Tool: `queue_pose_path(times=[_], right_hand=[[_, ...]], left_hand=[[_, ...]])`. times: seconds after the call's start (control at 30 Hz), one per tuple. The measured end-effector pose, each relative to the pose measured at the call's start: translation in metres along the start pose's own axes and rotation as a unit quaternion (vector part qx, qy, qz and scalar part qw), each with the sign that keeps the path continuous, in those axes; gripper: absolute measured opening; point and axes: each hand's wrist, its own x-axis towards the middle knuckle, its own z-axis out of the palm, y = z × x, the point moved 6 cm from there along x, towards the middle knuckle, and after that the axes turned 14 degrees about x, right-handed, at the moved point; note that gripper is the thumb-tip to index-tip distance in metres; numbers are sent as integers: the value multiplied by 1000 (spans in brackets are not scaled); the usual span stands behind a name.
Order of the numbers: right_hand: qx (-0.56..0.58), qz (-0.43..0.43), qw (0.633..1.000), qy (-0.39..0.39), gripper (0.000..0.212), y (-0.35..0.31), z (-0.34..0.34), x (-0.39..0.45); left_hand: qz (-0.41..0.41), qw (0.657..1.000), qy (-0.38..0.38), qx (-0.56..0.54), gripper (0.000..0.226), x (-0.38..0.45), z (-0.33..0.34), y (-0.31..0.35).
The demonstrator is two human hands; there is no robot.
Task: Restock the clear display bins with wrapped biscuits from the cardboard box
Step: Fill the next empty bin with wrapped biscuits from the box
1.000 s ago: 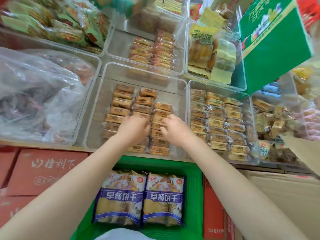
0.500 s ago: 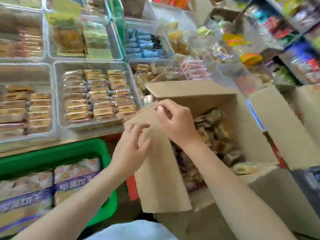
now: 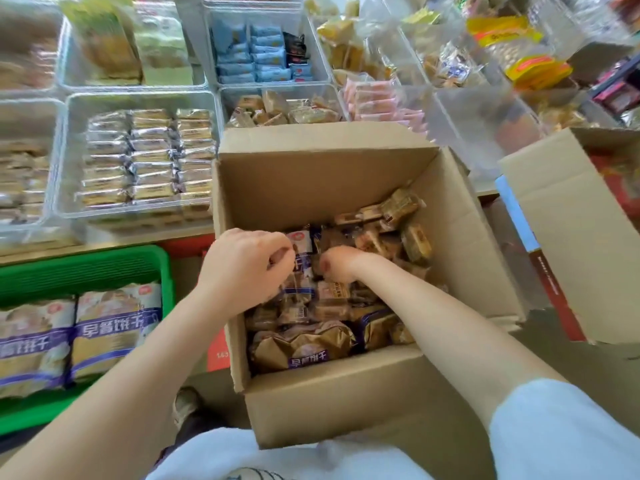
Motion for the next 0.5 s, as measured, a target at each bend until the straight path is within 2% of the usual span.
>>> queue_pose_path(times=[0.1,0.23,0.33,0.4,0.43,0.47,0.5], right_hand=[[-71,30,995,-68,40,8,19,15],[-71,26,995,-68,39,8,31,19],[-24,22,998,-53,40,9,22,16],[106,-3,994,-8,31,6,0,12],[210,-26,977,19,28,2,-15,5],[326,-57,943,26,25,-4,-30,-6],[440,-96,893,10,23,-13,-42,-17]], left_hand=[[-5,1000,0,9,17,4,-1,6],[-21,1000,-7,4,19,6,-1,5],[-23,999,-19,15,20,6,0,6],[-17,1000,-18,17,17,6,0,7],[-18,1000,-11,17,15,4,-2,7],[-27,999,-5,15,18,1,-2,6],[-43,999,3,0,27,-3,-6,5]])
